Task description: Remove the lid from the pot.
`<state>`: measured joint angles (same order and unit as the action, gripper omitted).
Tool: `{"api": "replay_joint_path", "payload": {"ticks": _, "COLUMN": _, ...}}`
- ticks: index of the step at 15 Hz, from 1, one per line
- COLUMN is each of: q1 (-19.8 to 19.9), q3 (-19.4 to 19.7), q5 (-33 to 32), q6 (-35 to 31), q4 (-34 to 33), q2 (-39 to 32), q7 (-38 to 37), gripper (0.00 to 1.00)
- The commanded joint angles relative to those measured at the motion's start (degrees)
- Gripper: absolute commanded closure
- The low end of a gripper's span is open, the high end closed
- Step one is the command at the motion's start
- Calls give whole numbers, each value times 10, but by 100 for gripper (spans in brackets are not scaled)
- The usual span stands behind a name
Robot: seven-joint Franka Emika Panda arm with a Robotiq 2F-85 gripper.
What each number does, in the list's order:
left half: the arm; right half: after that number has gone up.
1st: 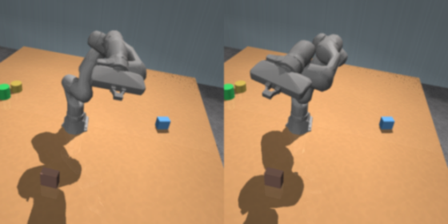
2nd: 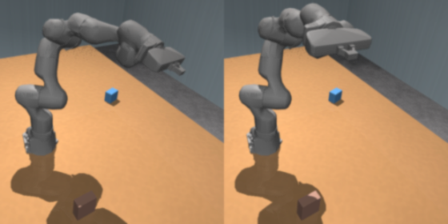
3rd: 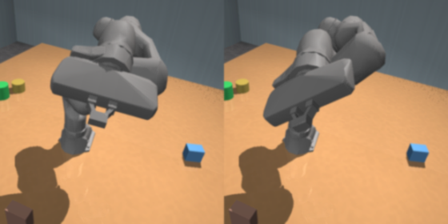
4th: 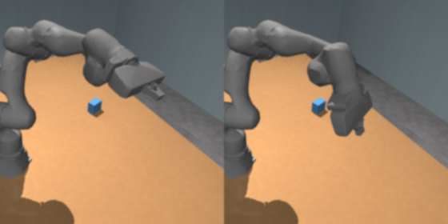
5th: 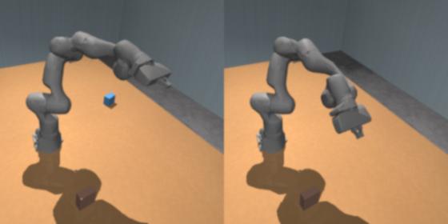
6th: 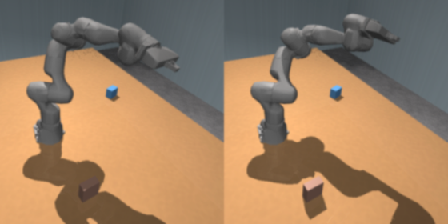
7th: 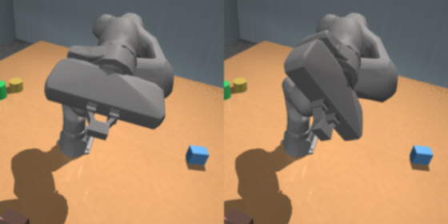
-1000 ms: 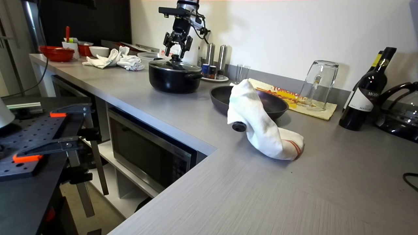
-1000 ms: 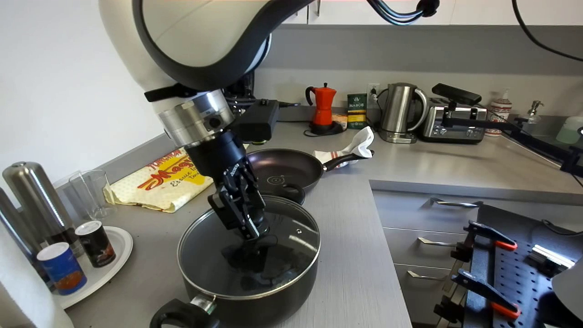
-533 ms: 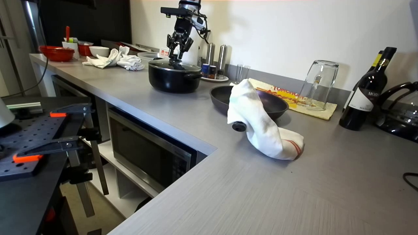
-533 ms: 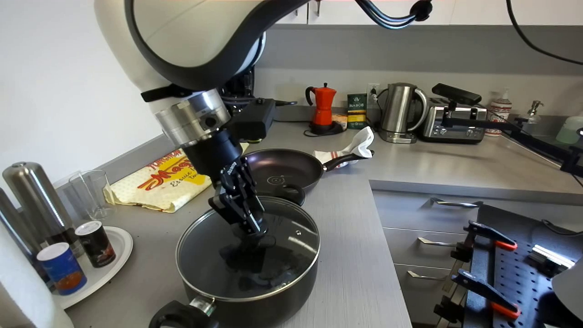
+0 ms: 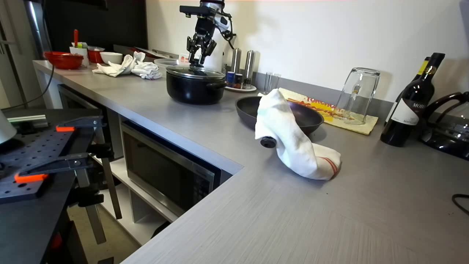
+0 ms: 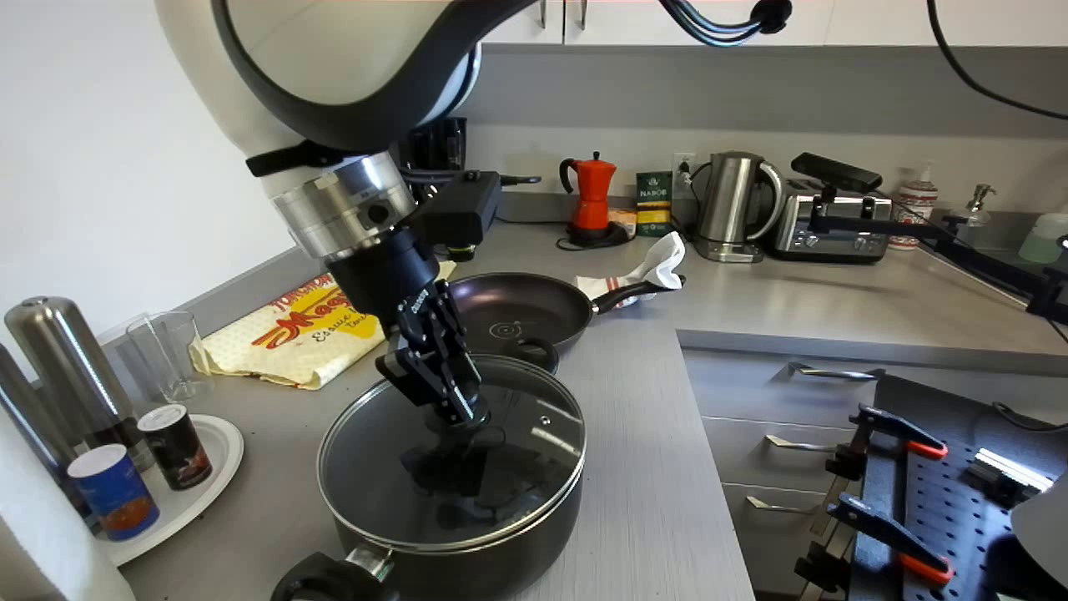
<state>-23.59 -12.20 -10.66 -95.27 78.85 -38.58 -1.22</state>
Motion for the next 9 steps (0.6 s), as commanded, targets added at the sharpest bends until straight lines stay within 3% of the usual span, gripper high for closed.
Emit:
{"api": "replay_joint_path", "payload": {"ticks": 1, "q1": -15, "q3": 6, "q5": -11, "q6": 36, "q4": -7, "q2": 35, "q7": -17, "gripper": 75}}
{"api": "replay_joint_path", "payload": {"ticks": 9, "q1": 10, "q3": 23, "q5": -10, "q6": 38, "q4": 27, "q2": 97, "q7": -32, "gripper": 75}}
